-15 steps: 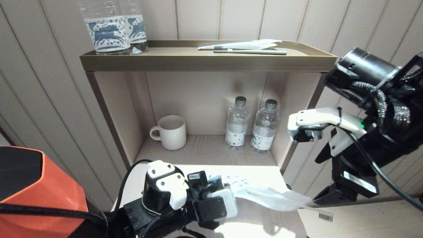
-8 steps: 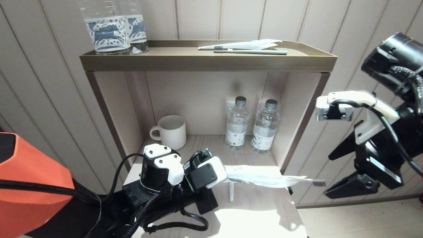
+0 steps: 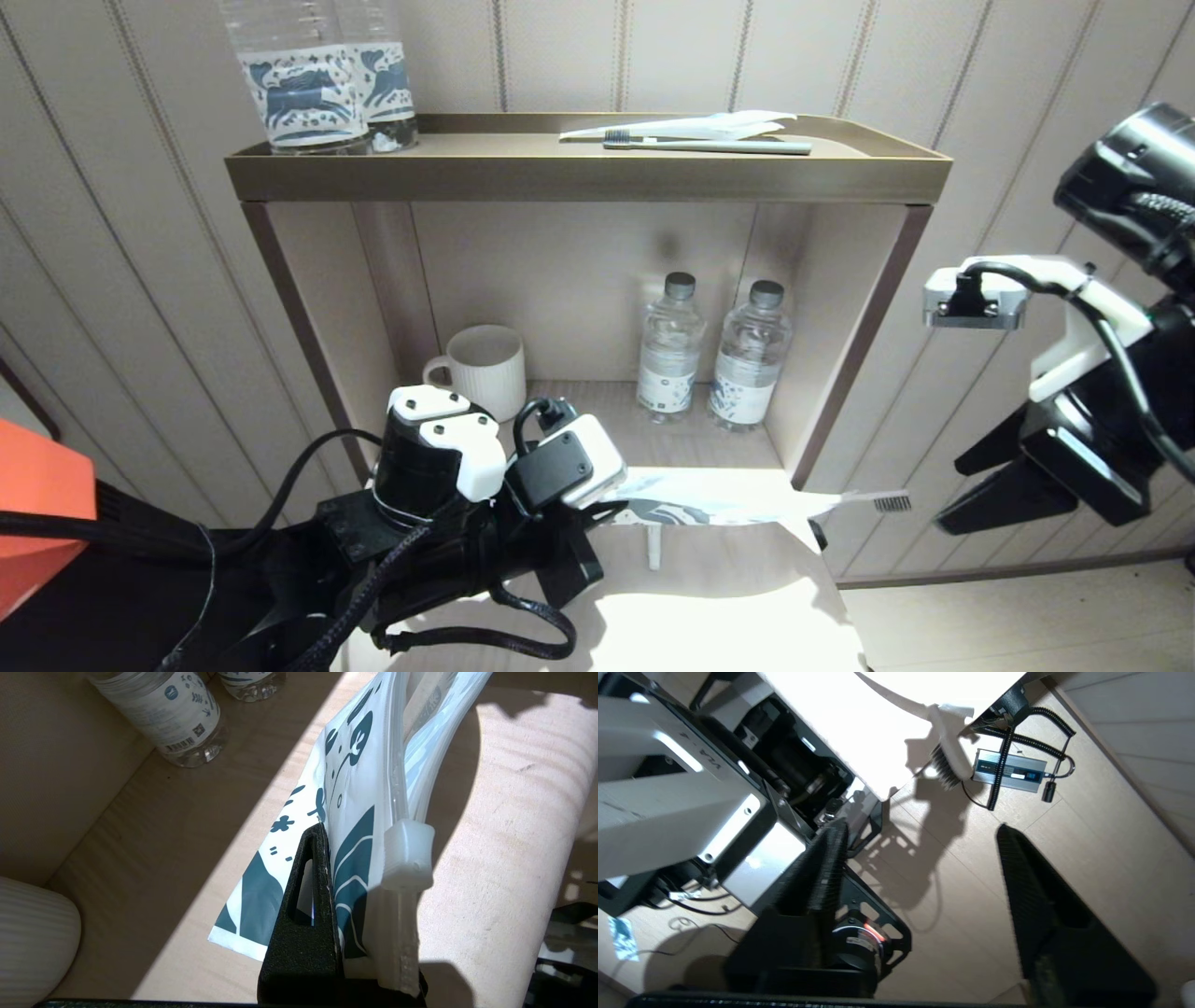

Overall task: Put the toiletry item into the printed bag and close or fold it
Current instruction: Place the toothbrush in the storage bag

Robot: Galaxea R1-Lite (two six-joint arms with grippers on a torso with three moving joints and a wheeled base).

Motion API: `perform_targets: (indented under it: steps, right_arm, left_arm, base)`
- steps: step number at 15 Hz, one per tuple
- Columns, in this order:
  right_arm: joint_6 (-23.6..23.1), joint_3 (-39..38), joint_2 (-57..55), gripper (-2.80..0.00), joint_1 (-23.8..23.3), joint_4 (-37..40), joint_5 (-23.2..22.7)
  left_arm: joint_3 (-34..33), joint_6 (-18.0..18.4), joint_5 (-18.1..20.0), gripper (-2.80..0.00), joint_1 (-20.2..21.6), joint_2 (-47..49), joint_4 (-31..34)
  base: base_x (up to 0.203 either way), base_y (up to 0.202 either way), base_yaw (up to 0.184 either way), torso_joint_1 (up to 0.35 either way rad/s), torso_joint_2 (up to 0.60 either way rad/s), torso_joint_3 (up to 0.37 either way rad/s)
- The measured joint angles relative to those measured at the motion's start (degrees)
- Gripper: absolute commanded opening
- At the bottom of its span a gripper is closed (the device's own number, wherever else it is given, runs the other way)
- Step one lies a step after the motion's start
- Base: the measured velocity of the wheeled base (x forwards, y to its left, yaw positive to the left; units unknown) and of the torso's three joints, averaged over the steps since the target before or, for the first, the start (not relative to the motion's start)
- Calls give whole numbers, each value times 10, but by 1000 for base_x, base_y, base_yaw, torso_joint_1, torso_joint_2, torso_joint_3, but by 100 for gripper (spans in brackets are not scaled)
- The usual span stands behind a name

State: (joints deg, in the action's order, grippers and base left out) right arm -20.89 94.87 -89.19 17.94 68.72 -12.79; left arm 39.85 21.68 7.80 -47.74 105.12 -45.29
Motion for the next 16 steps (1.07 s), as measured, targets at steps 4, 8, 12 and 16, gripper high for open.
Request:
perform_targets:
  steps: [4,8,12,16]
  right_arm:
    - [95,16,7,-280,3,-1,0]
    - [175,19,-12,-280,6,-49,29]
    - [190,48,-53,-280,7,-57,63]
    - [189,63,-73,-280,7,-57,71]
  left_arm:
    - [15,-59,-4,-280,0,-10,26]
    - [12,-87,-9,-280,3,-13,21]
    - [6,-89,-7,-280,3,-14,15]
    - [-4,-86,-5,-280,3,-16,-3]
  base:
    - [0,0,0,0,0,0]
    - [0,0,0,0,0,0]
    - [0,0,0,0,0,0]
    - [0,0,0,0,0,0]
